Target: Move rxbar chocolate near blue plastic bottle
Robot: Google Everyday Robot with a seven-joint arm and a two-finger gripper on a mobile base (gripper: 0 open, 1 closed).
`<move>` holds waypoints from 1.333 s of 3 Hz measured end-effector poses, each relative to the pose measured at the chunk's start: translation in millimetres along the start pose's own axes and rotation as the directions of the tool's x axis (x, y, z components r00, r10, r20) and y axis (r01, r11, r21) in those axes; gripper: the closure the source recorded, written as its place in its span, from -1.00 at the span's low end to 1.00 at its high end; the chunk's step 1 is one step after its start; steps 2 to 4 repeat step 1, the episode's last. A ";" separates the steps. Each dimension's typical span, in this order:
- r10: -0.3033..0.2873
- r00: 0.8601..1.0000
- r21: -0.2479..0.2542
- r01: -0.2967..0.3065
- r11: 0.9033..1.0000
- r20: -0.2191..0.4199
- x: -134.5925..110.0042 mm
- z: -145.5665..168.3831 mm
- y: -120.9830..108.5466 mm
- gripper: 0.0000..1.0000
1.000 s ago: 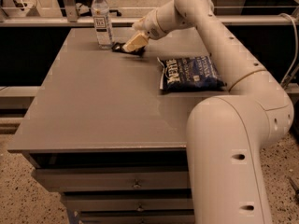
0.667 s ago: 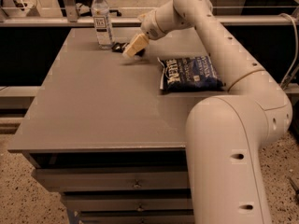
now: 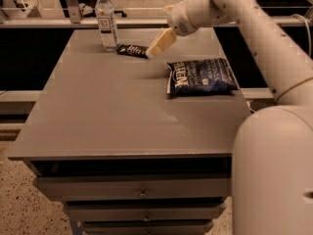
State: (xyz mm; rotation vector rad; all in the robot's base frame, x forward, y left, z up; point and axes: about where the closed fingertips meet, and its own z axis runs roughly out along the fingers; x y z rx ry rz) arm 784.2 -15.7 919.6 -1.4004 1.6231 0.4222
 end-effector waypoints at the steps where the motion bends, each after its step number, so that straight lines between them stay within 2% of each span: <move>1: -0.029 0.999 0.095 0.032 0.995 -0.028 -12.4 -80.8 10.6 -1.00; 4: -0.029 0.999 0.095 0.032 0.995 -0.028 -12.4 -80.8 10.6 -1.00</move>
Offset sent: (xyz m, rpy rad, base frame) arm 0.0000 0.0000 0.0000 0.0000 0.0000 0.0000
